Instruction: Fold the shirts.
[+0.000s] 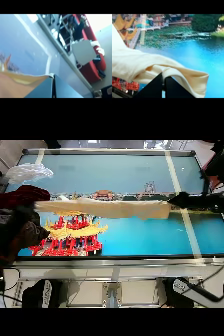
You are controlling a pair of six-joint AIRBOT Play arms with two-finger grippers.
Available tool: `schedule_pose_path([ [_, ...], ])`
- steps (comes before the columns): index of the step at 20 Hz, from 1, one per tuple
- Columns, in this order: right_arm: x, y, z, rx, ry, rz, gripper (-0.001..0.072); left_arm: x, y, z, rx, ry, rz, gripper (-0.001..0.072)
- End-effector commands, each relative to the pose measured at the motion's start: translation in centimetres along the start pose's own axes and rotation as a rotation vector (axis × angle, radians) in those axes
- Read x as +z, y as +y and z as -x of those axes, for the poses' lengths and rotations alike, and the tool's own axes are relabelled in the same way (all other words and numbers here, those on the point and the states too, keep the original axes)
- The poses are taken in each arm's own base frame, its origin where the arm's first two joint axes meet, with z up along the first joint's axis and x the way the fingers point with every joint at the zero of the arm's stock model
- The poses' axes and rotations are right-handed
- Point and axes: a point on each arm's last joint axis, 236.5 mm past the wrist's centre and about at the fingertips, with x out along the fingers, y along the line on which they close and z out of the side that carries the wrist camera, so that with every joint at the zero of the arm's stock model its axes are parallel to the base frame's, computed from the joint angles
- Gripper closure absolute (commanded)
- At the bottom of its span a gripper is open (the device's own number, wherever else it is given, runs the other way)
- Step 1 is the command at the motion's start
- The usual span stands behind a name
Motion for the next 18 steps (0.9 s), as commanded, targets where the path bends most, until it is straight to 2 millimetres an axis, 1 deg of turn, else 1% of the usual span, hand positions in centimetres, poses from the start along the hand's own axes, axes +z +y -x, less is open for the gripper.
schedule_pose_path([
  [1,2.2,8.8,10.8,-0.101,-0.267,0.274,0.0692,8.7,-7.6,5.3,-0.007,-0.175,-0.278,0.0700],
  [3,4.9,14.7,17.7,-0.175,-0.473,0.449,0.0693,10.8,-12.2,7.2,-0.011,-0.156,-0.475,0.0700],
  [4,6.5,17.6,21.1,-0.207,-0.588,0.526,0.0694,11.6,-14.1,7.7,-0.018,-0.145,-0.550,0.0701],
  [5,8.1,19.3,23.8,-0.242,-0.684,0.575,0.0695,12.3,-15.5,7.6,-0.031,-0.119,-0.608,0.0701],
  [6,9.5,20.0,25.3,-0.264,-0.744,0.591,0.0694,12.6,-15.7,7.0,-0.041,-0.073,-0.622,0.0701],
  [7,10.4,19.3,24.9,-0.253,-0.736,0.560,0.0693,12.1,-15.2,5.9,-0.066,0.004,-0.609,0.0701],
  [8,10.7,17.4,22.8,-0.223,-0.660,0.480,0.0693,10.9,-14.4,4.4,-0.101,0.095,-0.579,0.0701],
  [9,9.8,15.2,19.7,-0.185,-0.521,0.413,0.0692,8.9,-13.4,3.0,-0.123,0.200,-0.563,0.0702],
  [10,8.0,13.4,16.2,-0.120,-0.347,0.356,0.0693,6.5,-12.3,1.7,-0.131,0.316,-0.570,0.0701],
  [11,6.6,12.3,13.8,-0.078,-0.220,0.328,0.0694,4.2,-10.8,0.6,-0.102,0.419,-0.605,0.0702],
  [12,5.8,11.8,12.2,-0.051,-0.151,0.316,0.0694,2.5,-9.6,-0.3,-0.062,0.488,-0.643,0.0701],
  [15,5.6,11.2,9.4,-0.022,-0.071,0.311,0.0694,-1.9,-6.6,-2.7,0.045,0.659,-0.759,0.0700],
  [17,4.4,9.7,7.0,-0.030,0.036,0.298,0.0693,-4.8,-4.6,-4.5,0.098,0.770,-0.765,0.0700],
  [18,3.7,8.7,5.7,-0.038,0.094,0.284,0.0693,-6.4,-3.9,-5.4,0.101,0.823,-0.762,0.0700],
])
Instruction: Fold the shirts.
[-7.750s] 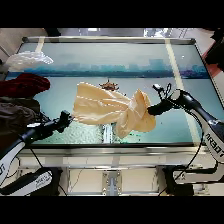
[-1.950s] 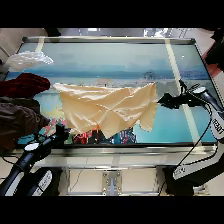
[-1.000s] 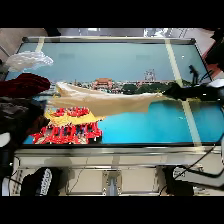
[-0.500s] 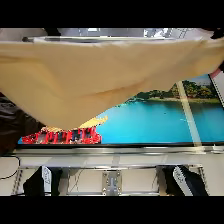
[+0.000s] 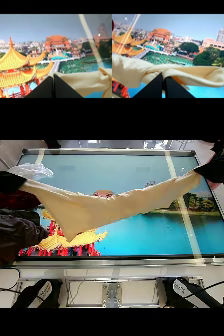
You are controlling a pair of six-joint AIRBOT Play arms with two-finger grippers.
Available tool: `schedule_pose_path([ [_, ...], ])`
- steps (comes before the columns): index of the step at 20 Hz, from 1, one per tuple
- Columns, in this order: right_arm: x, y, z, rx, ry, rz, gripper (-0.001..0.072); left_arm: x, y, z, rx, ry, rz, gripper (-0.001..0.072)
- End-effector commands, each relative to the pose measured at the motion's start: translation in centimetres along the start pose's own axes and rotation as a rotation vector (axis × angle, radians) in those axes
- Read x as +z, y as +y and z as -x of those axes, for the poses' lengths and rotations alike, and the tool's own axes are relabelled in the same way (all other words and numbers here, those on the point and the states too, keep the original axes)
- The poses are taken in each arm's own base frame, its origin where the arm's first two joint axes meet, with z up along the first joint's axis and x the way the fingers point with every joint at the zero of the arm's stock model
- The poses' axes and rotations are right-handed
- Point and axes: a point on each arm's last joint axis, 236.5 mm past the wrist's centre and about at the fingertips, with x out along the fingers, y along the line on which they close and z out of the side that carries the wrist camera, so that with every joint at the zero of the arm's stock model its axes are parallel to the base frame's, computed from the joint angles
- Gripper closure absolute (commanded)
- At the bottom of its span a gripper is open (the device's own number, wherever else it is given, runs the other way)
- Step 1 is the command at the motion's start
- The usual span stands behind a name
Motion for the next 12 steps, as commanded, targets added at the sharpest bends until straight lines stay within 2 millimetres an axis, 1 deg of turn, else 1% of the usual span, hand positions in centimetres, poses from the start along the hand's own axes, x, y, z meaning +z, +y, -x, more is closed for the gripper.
schedule_pose_path([
  [1,-3.7,-1.6,-4.4,0.027,0.204,-0.040,0.0693,-3.8,0.6,-6.1,0.041,0.224,-0.035,0.0699],
  [2,-4.7,-2.4,-5.6,0.022,0.240,-0.059,0.0693,-4.3,0.7,-7.6,0.032,0.256,-0.021,0.0700],
  [4,-6.4,-4.4,-7.8,-0.012,0.284,-0.097,0.0693,-4.9,1.5,-10.1,0.033,0.285,0.024,0.0700],
  [6,-8.0,-6.6,-9.8,-0.053,0.294,-0.141,0.0692,-4.6,2.5,-12.0,0.047,0.269,0.057,0.0700],
  [7,-9.0,-7.3,-10.7,-0.057,0.310,-0.167,0.0693,-4.5,3.0,-12.8,0.051,0.265,0.064,0.0700],
  [8,-10.6,-7.9,-11.9,-0.050,0.346,-0.196,0.0693,-4.7,3.3,-13.7,0.052,0.272,0.071,0.0700],
  [10,-13.8,-9.2,-14.2,-0.038,0.416,-0.259,0.0693,-6.0,4.0,-15.6,0.050,0.318,0.090,0.0700],
  [12,-16.3,-11.0,-16.9,-0.050,0.443,-0.322,0.0693,-8.0,4.8,-18.0,0.044,0.384,0.113,0.0700],
])
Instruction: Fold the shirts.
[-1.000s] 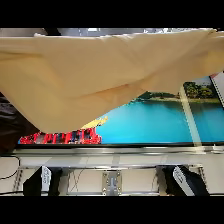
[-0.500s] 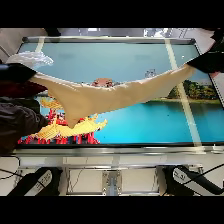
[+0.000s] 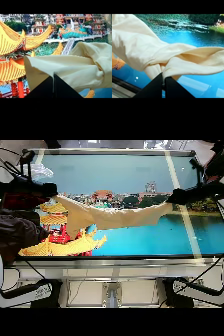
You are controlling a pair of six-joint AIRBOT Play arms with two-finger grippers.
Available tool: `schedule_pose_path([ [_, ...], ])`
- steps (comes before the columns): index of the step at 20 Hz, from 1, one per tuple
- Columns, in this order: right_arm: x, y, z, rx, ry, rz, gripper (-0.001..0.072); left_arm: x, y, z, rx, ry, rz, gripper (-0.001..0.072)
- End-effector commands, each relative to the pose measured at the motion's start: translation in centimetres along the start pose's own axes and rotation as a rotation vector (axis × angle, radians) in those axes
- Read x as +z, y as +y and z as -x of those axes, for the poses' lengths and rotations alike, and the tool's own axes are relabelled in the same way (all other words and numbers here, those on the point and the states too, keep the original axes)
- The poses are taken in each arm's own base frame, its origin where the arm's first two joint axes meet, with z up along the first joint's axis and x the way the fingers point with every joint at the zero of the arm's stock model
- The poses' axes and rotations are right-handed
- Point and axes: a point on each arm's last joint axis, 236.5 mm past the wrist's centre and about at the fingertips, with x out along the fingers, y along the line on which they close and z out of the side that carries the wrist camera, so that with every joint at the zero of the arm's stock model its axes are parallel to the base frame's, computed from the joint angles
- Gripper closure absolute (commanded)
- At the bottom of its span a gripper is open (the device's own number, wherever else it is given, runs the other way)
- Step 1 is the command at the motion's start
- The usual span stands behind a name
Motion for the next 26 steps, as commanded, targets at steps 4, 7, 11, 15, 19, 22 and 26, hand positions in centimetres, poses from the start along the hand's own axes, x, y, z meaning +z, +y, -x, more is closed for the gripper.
schedule_pose_path([
  [4,-2.7,-7.0,-10.4,-0.033,0.088,-0.177,0.0692,-3.8,2.6,-10.8,-0.013,0.210,0.070,0.0699],
  [7,-2.2,-8.9,-13.9,-0.023,0.071,-0.245,0.0640,-5.6,2.7,-15.7,-0.043,0.264,0.113,0.0632],
  [11,0.5,-9.2,-13.1,-0.038,-0.020,-0.236,0.0291,-2.3,0.8,-15.8,-0.154,0.140,0.235,0.0100],
  [15,-1.3,-10.5,-5.0,-0.231,0.089,-0.071,0.0295,1.0,2.4,-7.5,-0.166,0.014,0.268,0.0102],
  [19,-2.5,-7.8,0.9,-0.228,0.015,-0.089,0.0295,-0.7,6.1,0.7,-0.011,-0.034,0.228,0.0102],
  [22,-2.7,-2.9,-3.9,-0.060,-0.067,-0.118,0.0296,-3.0,5.8,2.5,0.004,-0.053,0.247,0.0102],
  [26,-7.1,3.3,-14.8,0.112,-0.041,-0.227,0.0295,-7.0,4.9,1.5,-0.006,0.006,0.273,0.0103],
])
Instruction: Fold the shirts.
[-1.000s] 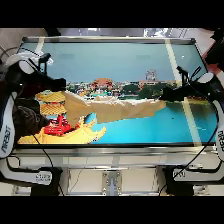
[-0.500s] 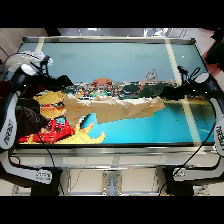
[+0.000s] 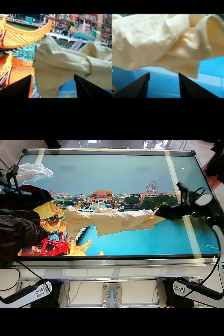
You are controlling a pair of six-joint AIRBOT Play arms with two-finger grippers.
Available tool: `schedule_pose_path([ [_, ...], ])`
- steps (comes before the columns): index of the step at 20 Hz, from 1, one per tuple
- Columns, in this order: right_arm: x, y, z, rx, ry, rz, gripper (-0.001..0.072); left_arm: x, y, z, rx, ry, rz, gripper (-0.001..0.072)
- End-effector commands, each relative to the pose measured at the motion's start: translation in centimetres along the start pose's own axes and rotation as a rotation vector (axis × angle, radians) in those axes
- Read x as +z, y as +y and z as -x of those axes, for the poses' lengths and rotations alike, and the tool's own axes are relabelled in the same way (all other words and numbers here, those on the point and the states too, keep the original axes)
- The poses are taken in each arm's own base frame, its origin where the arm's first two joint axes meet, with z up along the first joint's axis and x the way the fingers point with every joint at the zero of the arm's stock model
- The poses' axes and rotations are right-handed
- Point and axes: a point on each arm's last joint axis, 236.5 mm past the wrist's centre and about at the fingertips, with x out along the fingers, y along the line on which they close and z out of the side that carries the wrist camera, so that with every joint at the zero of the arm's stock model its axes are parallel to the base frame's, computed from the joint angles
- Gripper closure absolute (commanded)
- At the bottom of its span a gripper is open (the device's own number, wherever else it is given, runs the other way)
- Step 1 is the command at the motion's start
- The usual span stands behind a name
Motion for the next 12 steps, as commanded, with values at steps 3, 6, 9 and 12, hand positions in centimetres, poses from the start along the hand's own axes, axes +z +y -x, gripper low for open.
schedule_pose_path([
  [3,-5.4,8.6,-10.5,0.153,-0.001,-0.078,0.0295,-3.6,0.9,-0.7,0.014,0.032,0.034,0.0103],
  [6,-7.3,11.8,-13.7,0.172,0.015,-0.072,0.0295,-3.6,0.8,-0.8,0.009,0.029,0.040,0.0104],
  [9,-9.3,12.7,-14.0,0.200,0.092,-0.081,0.0296,-3.6,0.9,-0.8,0.009,0.029,0.032,0.0104],
  [12,-10.2,13.5,-13.1,0.229,0.137,-0.060,0.0296,-3.6,0.9,-0.8,0.008,0.030,0.028,0.0104],
])
